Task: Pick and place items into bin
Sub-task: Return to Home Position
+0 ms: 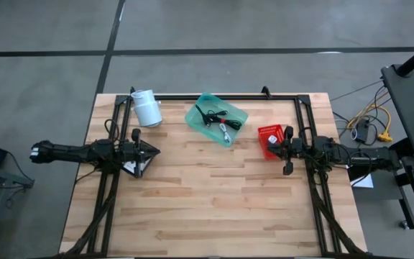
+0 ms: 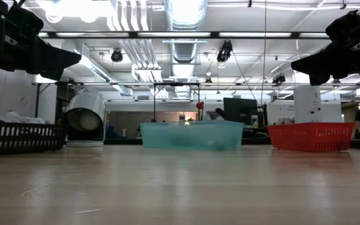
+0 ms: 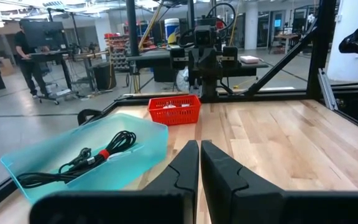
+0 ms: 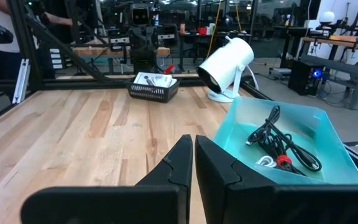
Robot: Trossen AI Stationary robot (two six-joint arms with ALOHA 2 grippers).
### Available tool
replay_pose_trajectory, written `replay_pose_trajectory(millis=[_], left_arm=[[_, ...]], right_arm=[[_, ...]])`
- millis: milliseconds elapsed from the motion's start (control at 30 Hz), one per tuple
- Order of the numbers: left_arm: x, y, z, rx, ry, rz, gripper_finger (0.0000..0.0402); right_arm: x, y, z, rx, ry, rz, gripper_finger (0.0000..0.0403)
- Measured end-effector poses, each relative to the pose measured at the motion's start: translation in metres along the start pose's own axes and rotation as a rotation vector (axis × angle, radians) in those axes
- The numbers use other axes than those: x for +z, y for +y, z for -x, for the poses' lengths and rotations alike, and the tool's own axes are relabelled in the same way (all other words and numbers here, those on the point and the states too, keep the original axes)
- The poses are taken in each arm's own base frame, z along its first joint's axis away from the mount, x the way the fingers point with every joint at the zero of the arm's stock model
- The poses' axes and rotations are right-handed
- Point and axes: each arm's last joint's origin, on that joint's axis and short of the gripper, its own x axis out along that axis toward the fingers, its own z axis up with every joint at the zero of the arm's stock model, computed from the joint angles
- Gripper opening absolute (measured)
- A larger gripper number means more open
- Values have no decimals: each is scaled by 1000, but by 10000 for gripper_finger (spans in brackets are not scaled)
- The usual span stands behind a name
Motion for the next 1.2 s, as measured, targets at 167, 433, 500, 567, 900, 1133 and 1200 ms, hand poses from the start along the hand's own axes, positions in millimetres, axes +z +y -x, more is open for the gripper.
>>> replay_pose_trajectory(millis=[167,433,500,567,900,1133,1200], left_arm=[[0,0,0,0,-1,0,2],[0,0,0,0,0,0,2],[0,0,0,-1,-1,0,2],[0,0,0,0,-2,0,2],[0,0,0,-1,4,-1,2],[0,0,0,-1,4,-1,2],[0,0,0,-1,5,-1,2]], right_arm=[[0,0,0,0,0,0,9],[0,0,0,0,0,0,9],[0,0,0,-1,0,1,9],[0,0,0,0,0,1,9],[0,0,0,0,0,0,9],[0,0,0,0,0,0,9],[0,0,0,0,0,0,9]])
